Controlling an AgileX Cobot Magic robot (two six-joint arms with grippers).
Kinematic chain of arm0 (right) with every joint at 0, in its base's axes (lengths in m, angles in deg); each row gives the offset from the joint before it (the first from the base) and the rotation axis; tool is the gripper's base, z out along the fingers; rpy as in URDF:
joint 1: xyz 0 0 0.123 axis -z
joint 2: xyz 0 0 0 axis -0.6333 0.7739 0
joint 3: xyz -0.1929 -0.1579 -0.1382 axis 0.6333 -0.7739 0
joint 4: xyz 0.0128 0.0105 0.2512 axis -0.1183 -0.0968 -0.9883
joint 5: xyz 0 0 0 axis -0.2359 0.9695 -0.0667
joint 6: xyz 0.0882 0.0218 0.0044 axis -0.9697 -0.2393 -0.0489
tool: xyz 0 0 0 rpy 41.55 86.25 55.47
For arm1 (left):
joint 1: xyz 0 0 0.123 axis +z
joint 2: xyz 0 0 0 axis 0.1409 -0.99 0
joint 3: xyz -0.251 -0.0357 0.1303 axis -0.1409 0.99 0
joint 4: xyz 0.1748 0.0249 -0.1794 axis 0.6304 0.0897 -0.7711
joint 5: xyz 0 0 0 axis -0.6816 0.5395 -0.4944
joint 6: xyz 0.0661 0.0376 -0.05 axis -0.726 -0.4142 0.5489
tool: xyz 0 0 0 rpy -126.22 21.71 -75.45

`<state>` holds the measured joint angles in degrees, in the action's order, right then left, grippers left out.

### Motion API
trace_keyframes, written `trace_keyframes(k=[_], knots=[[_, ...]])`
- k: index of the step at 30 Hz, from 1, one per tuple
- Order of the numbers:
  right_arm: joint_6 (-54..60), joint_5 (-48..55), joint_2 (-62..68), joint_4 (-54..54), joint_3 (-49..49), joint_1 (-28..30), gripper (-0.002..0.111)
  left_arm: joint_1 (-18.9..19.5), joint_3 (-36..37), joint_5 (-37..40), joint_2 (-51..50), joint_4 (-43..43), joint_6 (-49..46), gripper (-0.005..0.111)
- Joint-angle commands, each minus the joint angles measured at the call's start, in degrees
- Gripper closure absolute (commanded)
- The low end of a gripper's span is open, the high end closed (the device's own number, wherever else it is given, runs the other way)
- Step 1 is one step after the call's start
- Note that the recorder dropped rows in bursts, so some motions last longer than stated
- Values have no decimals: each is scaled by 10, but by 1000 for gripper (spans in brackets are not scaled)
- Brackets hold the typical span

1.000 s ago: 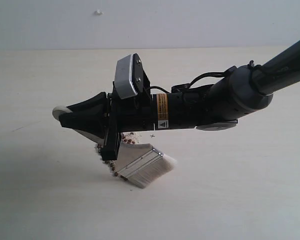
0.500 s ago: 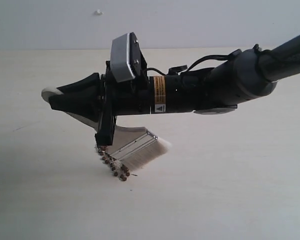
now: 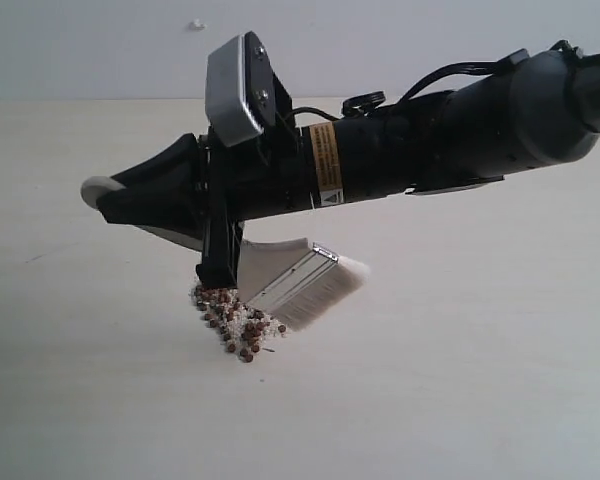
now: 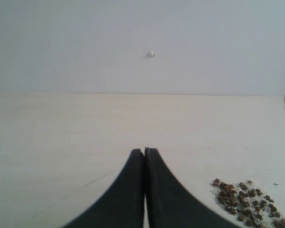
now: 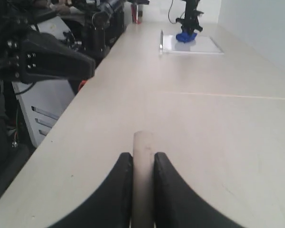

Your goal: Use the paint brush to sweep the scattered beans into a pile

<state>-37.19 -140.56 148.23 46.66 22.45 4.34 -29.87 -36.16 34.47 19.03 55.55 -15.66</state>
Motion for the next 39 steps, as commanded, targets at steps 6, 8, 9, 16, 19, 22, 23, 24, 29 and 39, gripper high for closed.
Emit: trace_keyframes(k=[6, 8, 9, 16, 19, 22, 23, 24, 29, 39], knots=[[-1, 16, 43, 3, 4, -1, 108, 1, 1, -1, 2, -3, -1, 107], [9, 16, 49, -1, 4, -1, 108, 1, 1, -1, 2, -3, -1, 107], [14, 16, 51, -8, 4, -1, 108, 1, 1, -1, 2, -3, -1, 107], [79, -4, 57, -44, 4, -1, 108, 1, 1, -1, 2, -3, -1, 107], [90, -33, 65, -63, 4, -1, 108, 1, 1, -1, 2, -3, -1, 107], [109, -69, 81, -94, 4, -1, 108, 1, 1, -1, 2, -3, -1, 107], [115, -83, 84, -107, 4, -1, 108, 1, 1, -1, 2, -3, -1, 107], [121, -87, 85, -113, 4, -1, 108, 1, 1, -1, 2, -3, -1, 107], [127, -87, 70, -110, 4, -1, 108, 1, 1, -1, 2, -3, -1, 107], [57, -82, -27, -59, 4, -1, 108, 1, 1, -1, 2, -3, -1, 107]])
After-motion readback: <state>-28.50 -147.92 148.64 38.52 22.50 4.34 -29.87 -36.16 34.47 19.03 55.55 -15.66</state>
